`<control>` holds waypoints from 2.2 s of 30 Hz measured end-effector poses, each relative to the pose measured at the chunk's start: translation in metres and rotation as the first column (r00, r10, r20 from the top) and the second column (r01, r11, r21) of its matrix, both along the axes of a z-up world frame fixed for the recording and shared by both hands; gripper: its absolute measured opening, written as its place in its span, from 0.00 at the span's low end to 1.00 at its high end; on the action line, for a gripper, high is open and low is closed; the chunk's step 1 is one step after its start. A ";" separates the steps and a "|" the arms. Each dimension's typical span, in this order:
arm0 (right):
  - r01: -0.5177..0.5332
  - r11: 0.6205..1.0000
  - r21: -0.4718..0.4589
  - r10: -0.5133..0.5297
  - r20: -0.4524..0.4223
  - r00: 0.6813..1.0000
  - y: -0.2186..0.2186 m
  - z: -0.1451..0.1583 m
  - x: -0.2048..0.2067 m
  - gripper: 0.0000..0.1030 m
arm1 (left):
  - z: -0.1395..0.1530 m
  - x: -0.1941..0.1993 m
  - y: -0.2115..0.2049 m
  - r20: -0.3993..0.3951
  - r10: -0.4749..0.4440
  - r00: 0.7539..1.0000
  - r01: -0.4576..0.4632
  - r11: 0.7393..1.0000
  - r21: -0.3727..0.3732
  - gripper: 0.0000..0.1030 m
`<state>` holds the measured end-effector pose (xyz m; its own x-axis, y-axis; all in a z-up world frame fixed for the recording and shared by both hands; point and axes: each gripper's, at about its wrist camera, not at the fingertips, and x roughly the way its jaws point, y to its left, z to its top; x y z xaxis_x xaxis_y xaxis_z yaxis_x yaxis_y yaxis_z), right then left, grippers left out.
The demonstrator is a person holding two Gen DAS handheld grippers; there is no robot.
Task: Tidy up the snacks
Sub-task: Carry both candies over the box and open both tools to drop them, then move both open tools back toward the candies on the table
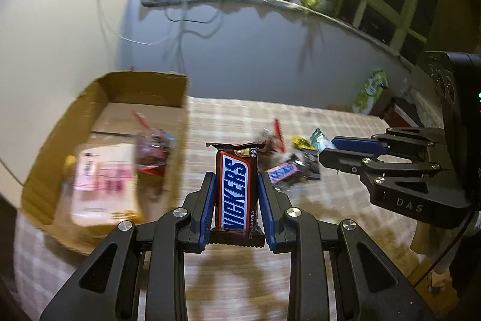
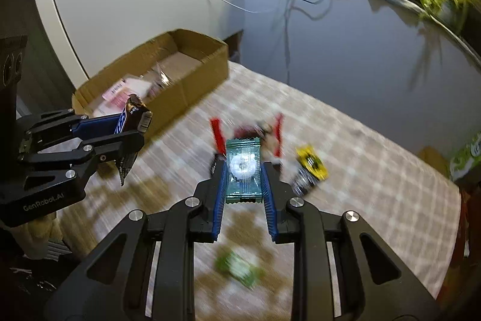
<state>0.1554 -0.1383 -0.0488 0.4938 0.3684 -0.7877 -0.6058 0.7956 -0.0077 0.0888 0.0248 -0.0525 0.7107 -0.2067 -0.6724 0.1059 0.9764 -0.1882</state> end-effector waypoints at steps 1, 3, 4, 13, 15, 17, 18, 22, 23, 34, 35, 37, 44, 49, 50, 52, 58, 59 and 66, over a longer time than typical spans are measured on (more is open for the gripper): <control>-0.008 1.000 0.000 0.008 0.003 1.000 0.005 0.001 0.001 0.23 | 0.001 0.000 0.007 0.004 0.013 1.000 -0.013 1.000 -0.002 0.25; -0.030 1.000 0.003 0.030 0.014 0.999 0.022 0.005 0.007 0.23 | 0.003 0.000 0.019 0.010 0.036 0.999 -0.036 0.999 -0.004 0.25; -0.035 0.999 0.004 0.035 0.015 0.999 0.027 0.006 0.009 0.23 | 0.004 0.001 0.026 0.013 0.049 0.999 -0.049 0.999 -0.005 0.25; -0.103 0.994 0.030 0.102 0.027 0.994 0.088 0.017 0.036 0.23 | 0.011 0.015 0.077 0.025 0.138 0.990 -0.138 0.990 -0.002 0.26; -0.115 0.993 0.031 0.114 0.025 0.993 0.102 0.016 0.043 0.23 | 0.011 0.018 0.086 0.027 0.152 0.988 -0.152 0.988 -0.002 0.25; -0.125 0.991 0.036 0.125 0.017 0.992 0.112 0.014 0.048 0.23 | 0.010 0.024 0.092 0.023 0.161 0.987 -0.161 0.987 0.002 0.25; -0.129 0.991 0.038 0.129 0.012 0.992 0.117 0.013 0.052 0.23 | 0.009 0.028 0.096 0.019 0.163 0.986 -0.164 0.987 0.004 0.25; -0.140 0.989 0.042 0.141 -0.003 0.990 0.132 0.008 0.065 0.23 | 0.007 0.038 0.104 0.011 0.176 0.984 -0.176 0.984 0.009 0.25; -0.143 0.989 0.044 0.143 -0.010 0.990 0.136 0.006 0.068 0.23 | 0.006 0.041 0.106 0.007 0.179 0.984 -0.179 0.984 0.006 0.25; -0.141 0.989 0.046 0.144 -0.059 0.988 0.162 -0.016 0.097 0.23 | -0.001 0.073 0.121 -0.019 0.202 0.979 -0.202 0.979 0.010 0.25; -0.140 0.989 0.046 0.142 -0.063 0.988 0.163 -0.018 0.099 0.23 | -0.002 0.074 0.122 -0.019 0.204 0.979 -0.203 0.979 0.013 0.25; -0.140 0.989 0.045 0.143 -0.069 0.987 0.166 -0.021 0.102 0.23 | -0.003 0.077 0.124 -0.022 0.204 0.979 -0.204 0.979 0.013 0.25; -0.146 0.988 0.041 0.149 -0.072 0.986 0.170 -0.024 0.107 0.23 | -0.005 0.083 0.128 -0.036 0.213 0.977 -0.212 0.977 0.015 0.26; -0.151 0.988 0.031 0.152 -0.068 0.986 0.171 -0.024 0.106 0.38 | -0.006 0.085 0.129 -0.043 0.222 0.974 -0.222 0.975 0.012 0.29; -0.147 0.989 0.028 0.148 -0.063 0.987 0.170 -0.024 0.106 0.46 | -0.005 0.084 0.130 -0.042 0.223 0.974 -0.223 0.975 0.013 0.34; -0.138 0.990 0.030 0.140 -0.046 0.989 0.168 -0.022 0.106 0.64 | -0.005 0.084 0.130 -0.037 0.227 0.973 -0.227 0.974 0.016 0.39; -0.124 0.992 0.025 0.124 -0.033 0.992 0.162 -0.017 0.106 0.68 | -0.003 0.081 0.132 -0.030 0.234 0.972 -0.234 0.972 0.019 0.39; -0.122 0.992 0.025 0.123 -0.032 0.992 0.161 -0.016 0.106 0.69 | -0.002 0.081 0.132 -0.028 0.235 0.972 -0.234 0.972 0.018 0.39; -0.117 0.993 0.022 0.117 -0.023 0.993 0.153 -0.009 0.099 0.73 | 0.005 0.072 0.129 -0.009 0.233 0.972 -0.233 0.972 0.009 0.39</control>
